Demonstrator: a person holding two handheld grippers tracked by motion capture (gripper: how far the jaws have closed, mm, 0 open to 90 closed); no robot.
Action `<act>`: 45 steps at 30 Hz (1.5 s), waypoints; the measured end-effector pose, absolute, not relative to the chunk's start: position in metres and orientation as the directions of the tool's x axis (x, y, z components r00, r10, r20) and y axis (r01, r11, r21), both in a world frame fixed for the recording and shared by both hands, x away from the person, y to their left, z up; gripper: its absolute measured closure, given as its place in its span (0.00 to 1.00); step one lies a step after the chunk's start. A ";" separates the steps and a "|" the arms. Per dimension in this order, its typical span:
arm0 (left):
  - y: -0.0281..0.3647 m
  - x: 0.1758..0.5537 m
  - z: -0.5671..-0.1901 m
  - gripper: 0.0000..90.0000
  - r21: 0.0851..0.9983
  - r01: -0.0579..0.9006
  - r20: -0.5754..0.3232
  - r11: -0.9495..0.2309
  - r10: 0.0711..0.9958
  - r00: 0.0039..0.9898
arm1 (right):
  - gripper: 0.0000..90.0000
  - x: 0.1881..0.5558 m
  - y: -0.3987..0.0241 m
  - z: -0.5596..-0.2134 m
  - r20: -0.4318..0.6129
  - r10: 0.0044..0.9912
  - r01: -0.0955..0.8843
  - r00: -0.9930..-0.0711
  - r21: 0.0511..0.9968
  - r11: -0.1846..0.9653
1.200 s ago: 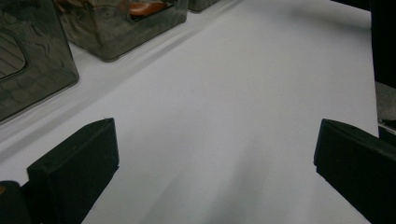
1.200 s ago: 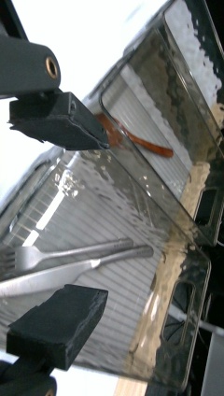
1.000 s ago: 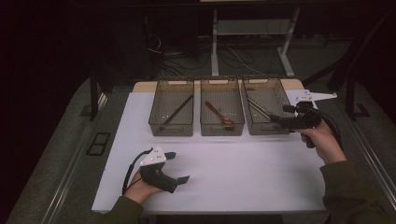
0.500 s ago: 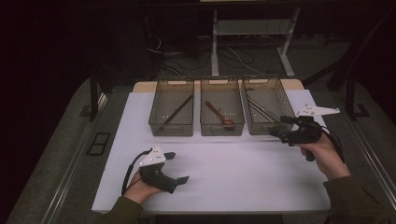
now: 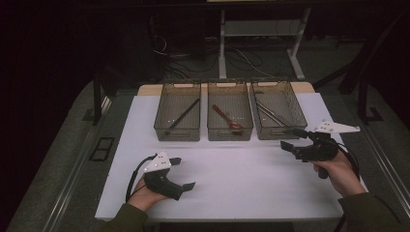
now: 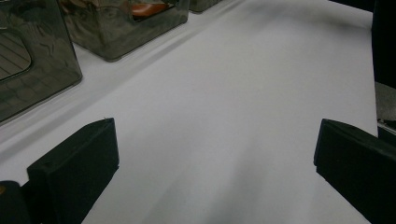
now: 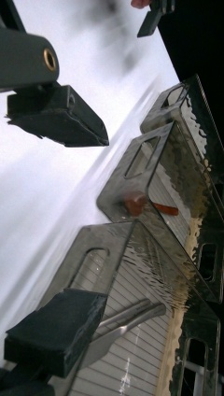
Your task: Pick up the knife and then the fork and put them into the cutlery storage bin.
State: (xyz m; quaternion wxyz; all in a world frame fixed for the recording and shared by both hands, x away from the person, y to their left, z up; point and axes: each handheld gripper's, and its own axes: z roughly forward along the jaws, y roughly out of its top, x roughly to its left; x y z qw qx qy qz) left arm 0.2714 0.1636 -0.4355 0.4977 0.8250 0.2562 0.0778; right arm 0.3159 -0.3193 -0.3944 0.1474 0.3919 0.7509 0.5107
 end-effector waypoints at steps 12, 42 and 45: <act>0.164 0.271 -0.435 0.00 0.861 0.345 -0.127 -0.373 0.500 0.857 | 0.21 0.293 -0.315 -0.409 0.170 0.716 0.424 -0.677 0.885 0.192; 0.163 0.270 -0.435 0.00 0.862 0.339 -0.123 -0.376 0.494 0.860 | 0.15 0.260 -0.299 -0.440 0.138 0.694 0.443 -0.707 0.851 0.282; 0.162 0.270 -0.435 0.00 0.861 0.339 -0.122 -0.378 0.494 0.861 | 0.15 0.259 -0.299 -0.441 0.139 0.699 0.446 -0.701 0.850 0.279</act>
